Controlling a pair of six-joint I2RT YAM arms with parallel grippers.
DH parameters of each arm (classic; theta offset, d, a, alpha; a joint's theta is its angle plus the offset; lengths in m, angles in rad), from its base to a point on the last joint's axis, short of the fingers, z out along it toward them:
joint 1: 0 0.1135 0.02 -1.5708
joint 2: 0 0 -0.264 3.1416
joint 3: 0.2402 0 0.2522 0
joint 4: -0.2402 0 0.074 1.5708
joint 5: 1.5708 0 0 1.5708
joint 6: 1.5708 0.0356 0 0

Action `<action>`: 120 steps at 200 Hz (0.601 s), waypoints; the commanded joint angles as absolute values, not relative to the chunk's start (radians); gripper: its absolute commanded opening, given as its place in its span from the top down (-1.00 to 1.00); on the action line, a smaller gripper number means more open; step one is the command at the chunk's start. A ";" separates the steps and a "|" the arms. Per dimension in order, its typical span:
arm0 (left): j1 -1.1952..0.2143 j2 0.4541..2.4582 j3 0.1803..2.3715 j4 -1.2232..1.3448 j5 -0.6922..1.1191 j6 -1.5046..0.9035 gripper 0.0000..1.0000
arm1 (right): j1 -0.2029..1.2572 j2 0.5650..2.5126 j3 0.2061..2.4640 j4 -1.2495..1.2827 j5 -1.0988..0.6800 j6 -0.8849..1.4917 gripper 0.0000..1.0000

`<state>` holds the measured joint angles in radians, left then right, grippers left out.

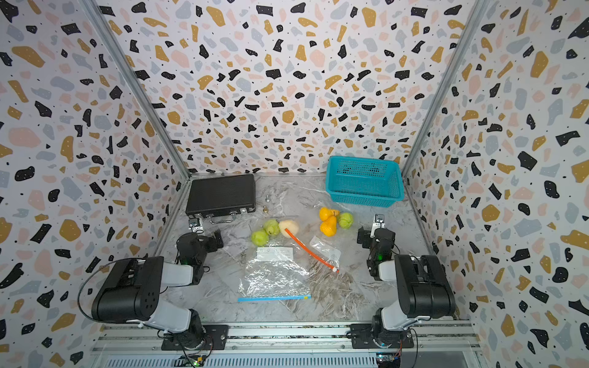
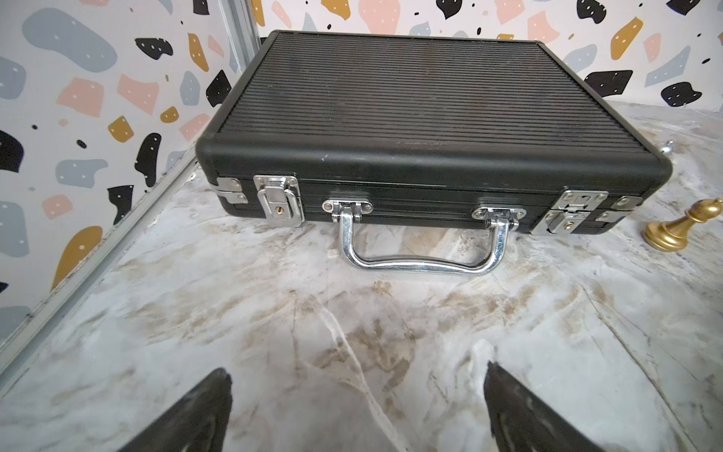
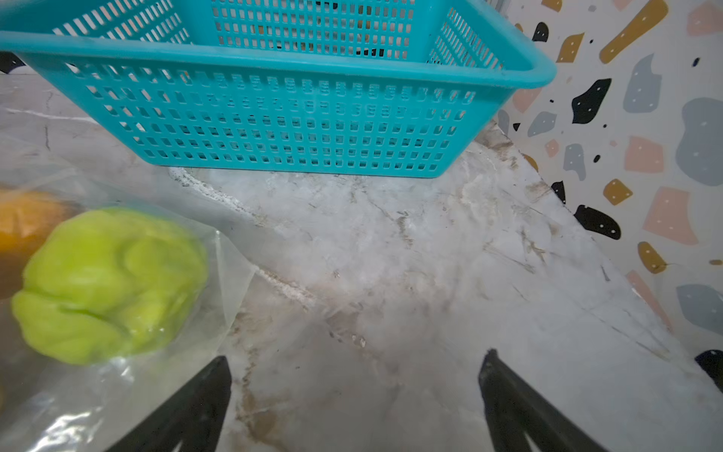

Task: Open the zip-top bag and take out the pear
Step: Pick up the zipper food storage bag at the center of the board.

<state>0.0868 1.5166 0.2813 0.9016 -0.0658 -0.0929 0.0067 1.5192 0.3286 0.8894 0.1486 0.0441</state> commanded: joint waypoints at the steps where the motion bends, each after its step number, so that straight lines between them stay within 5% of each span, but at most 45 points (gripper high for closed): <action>1: 0.084 1.504 0.296 0.934 -0.061 -0.087 -0.98 | 0.008 1.516 0.349 0.890 0.149 0.037 -0.99; 120: 0.084 1.502 0.300 0.927 -0.058 -0.085 -0.98 | 0.009 1.516 0.350 0.890 0.149 0.037 -0.99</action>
<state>0.0868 1.5166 0.2813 0.8986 -0.0647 -0.0929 0.0067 1.5192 0.3290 0.8894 0.1486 0.0441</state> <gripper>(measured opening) 0.988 0.996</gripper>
